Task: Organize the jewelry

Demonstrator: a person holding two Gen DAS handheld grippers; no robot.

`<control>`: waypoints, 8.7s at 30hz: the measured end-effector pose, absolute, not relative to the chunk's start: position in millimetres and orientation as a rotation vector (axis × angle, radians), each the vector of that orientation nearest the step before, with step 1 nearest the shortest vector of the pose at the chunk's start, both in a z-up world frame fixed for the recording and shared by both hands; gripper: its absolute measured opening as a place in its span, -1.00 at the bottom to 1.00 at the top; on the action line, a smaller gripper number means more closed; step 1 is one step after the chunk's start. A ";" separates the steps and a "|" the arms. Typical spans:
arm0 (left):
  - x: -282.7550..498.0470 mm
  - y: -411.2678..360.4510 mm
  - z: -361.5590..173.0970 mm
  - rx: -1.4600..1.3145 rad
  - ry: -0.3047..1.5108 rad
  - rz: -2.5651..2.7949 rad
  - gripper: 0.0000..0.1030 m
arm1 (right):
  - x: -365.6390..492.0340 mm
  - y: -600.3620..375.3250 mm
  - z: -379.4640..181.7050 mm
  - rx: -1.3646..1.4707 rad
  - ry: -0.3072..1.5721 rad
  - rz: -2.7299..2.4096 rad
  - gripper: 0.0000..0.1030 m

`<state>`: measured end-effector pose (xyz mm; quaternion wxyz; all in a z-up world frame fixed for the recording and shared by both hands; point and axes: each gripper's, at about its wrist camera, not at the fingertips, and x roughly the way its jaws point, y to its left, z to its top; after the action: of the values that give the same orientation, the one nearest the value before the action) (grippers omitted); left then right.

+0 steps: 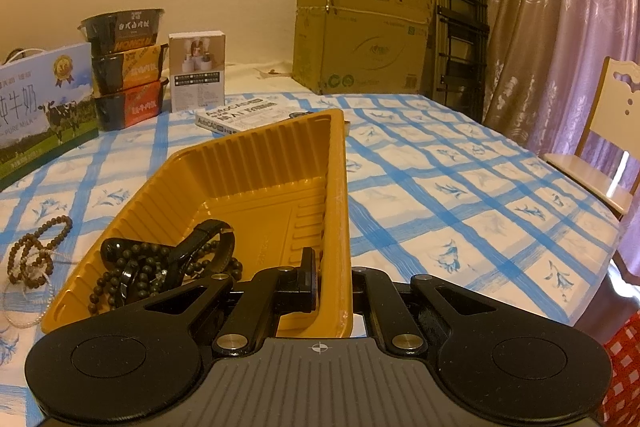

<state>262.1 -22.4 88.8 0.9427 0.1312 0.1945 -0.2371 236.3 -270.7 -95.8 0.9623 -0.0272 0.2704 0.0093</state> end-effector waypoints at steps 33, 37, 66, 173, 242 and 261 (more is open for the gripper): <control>303.0 25.9 -139.4 0.354 0.878 -0.346 -0.96 | 234.0 -269.6 -94.7 -0.052 0.540 0.028 -0.90; 298.2 27.1 -129.8 0.344 0.854 -0.348 -0.96 | 234.3 -269.3 -94.7 -0.047 0.542 0.027 -0.90; 289.0 -55.4 96.4 0.148 0.343 -0.499 -0.96 | 233.4 -272.9 -96.2 -0.038 0.543 0.027 -0.90; 293.0 15.9 -137.0 0.171 0.869 -0.180 -0.84 | 227.3 -273.0 -98.4 -0.037 0.550 0.023 -0.90; 317.6 -104.1 39.9 -0.068 0.655 -0.601 -0.86 | 253.2 -262.5 -91.1 -0.049 0.479 0.091 -0.90; 280.5 -26.4 -29.9 -0.047 0.766 -0.313 -0.09 | 252.7 -267.1 -98.1 -0.021 0.509 0.072 -0.90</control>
<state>280.5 -26.4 -29.9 0.9153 -0.0228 0.3722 -0.1521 252.7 -267.1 -98.1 0.9671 -0.0103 0.2515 0.0355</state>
